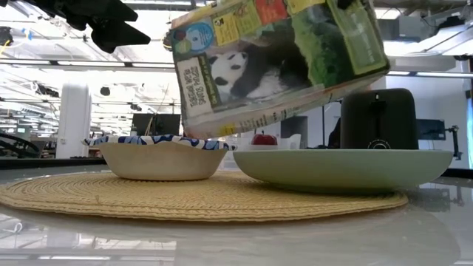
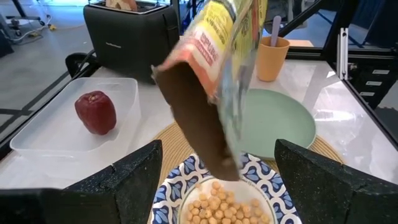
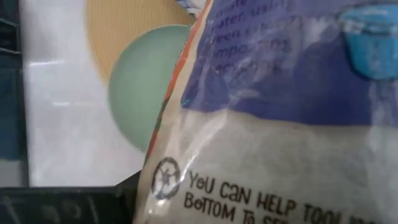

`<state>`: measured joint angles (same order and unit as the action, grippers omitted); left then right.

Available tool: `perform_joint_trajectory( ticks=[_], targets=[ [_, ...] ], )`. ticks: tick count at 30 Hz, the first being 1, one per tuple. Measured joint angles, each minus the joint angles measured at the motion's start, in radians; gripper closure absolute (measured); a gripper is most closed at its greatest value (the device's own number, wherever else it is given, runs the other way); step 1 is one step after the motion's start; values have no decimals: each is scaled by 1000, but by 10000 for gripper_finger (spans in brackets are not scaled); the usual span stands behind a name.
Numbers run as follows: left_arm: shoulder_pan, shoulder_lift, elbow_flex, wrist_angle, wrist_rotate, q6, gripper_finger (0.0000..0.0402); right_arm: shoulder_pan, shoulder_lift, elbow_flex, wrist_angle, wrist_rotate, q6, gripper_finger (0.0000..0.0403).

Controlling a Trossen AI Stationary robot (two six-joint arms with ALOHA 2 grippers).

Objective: Arrange a breakfast setting
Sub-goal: Pour the cereal into the white patterned bowl

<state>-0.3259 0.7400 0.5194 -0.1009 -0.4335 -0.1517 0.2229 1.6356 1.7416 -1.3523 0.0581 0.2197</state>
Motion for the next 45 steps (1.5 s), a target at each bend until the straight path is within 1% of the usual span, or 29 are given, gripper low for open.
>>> perform_joint_trajectory(
  ticks=[2, 4, 5, 7, 9, 10, 15, 26, 30, 34, 37, 39, 41, 43, 45],
  targets=[
    [0, 0, 0, 0, 0, 0, 106, 2, 0, 0, -9, -40, -26, 217],
    [0, 0, 0, 0, 0, 0, 106, 4, 0, 0, -21, -3, 16, 217],
    [0, 0, 0, 0, 0, 0, 106, 0, -2, 0, -23, 4, 24, 217],
    [0, 0, 0, 0, 0, 3, 106, 8, -7, 0, -30, -17, 16, 217],
    [0, 0, 0, 0, 0, 4, 106, 2, -8, 6, -26, 17, 28, 217],
    [0, 0, 0, 0, 0, 5, 106, 4, -8, 6, -29, -3, 7, 217],
    [0, 0, 0, 2, 0, 1, 106, -8, -8, 6, -28, -19, 14, 217],
    [0, 0, 0, 1, -17, 8, 106, -5, -8, 6, -24, -9, 10, 217],
    [0, 0, 0, 1, -16, 8, 106, 5, -8, 6, -28, 19, -4, 217],
    [0, 24, 0, 0, 3, 0, 106, 7, -8, 6, -23, 9, -7, 217],
    [1, 45, 0, 4, 2, -1, 106, 17, -8, 6, -20, 33, -8, 217],
    [7, 54, 0, 2, 3, -2, 106, 22, -8, 7, -12, 35, -7, 217],
    [18, 55, 0, 3, 3, -2, 106, 28, -7, 18, -44, 22, -4, 217],
    [28, 53, 0, 3, 3, -2, 106, 34, -7, 29, -25, 39, 4, 217],
    [38, 52, 0, 5, 3, -8, 106, 38, -8, 31, -20, 25, -30, 217]
  ],
)
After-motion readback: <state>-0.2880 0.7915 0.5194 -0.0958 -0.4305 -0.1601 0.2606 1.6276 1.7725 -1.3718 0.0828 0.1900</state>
